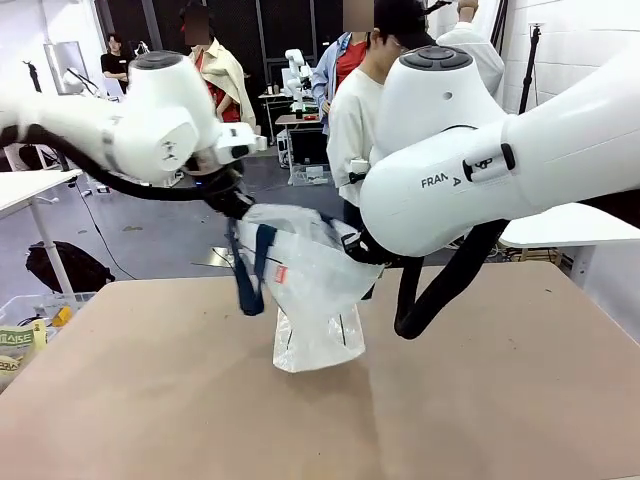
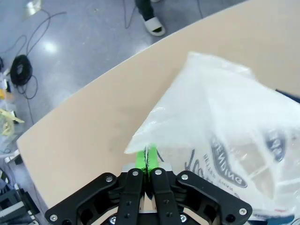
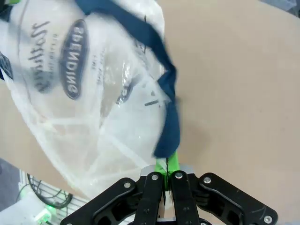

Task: Transfer purchased items from the store into the shopping bag.
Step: Open the Reusable shopping bag in the center of the table.

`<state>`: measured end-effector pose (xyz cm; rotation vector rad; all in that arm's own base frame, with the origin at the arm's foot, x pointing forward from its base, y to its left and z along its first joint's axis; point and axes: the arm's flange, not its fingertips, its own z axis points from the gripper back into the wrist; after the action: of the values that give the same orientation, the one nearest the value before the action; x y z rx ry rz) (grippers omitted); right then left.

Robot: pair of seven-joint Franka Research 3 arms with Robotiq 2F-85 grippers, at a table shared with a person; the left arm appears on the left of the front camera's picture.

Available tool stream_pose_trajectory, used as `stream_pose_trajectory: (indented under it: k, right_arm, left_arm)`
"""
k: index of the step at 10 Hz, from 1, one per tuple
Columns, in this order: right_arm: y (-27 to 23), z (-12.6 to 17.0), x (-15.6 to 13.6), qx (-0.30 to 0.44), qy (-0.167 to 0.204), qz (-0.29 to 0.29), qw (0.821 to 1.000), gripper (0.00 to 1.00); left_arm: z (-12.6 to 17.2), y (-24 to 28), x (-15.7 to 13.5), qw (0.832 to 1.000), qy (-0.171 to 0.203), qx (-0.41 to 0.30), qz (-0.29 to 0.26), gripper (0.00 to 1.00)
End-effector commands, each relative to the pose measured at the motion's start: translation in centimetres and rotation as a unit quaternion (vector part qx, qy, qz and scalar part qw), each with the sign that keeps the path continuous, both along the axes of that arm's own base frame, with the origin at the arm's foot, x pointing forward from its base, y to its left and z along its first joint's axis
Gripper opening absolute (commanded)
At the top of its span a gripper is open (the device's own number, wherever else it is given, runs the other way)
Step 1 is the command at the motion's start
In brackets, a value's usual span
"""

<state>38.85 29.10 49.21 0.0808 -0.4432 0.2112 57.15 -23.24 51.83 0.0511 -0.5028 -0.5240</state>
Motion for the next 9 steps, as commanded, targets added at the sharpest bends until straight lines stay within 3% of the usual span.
stream_pose_trajectory:
  k: [1, 4, 6, 9]
  right_arm:
    - [0.7, -0.3, 0.0, -0.03, -0.003, -0.028, 0.999, 0.0]
    - [1.8, -0.3, -0.9, -0.038, 0.001, -0.01, 0.999, 0.0]
    - [3.8, -0.1, -2.3, -0.044, -0.005, 0.013, 0.999, 0.0]
    - [7.0, -0.6, -3.6, -0.053, -0.01, 0.003, 0.999, 0.0]
  left_arm:
    - [0.7, 5.6, -0.6, 1.0, -0.026, -0.004, 0.011, 0.0]
    - [1.5, 10.7, -0.8, 0.998, -0.032, -0.027, 0.037, 0.0]
    - [1.2, 9.5, -1.7, 0.999, -0.023, -0.048, -0.007, 0.0]
    - [1.1, 6.5, -3.2, 0.997, 0.002, -0.045, -0.066, 0.0]
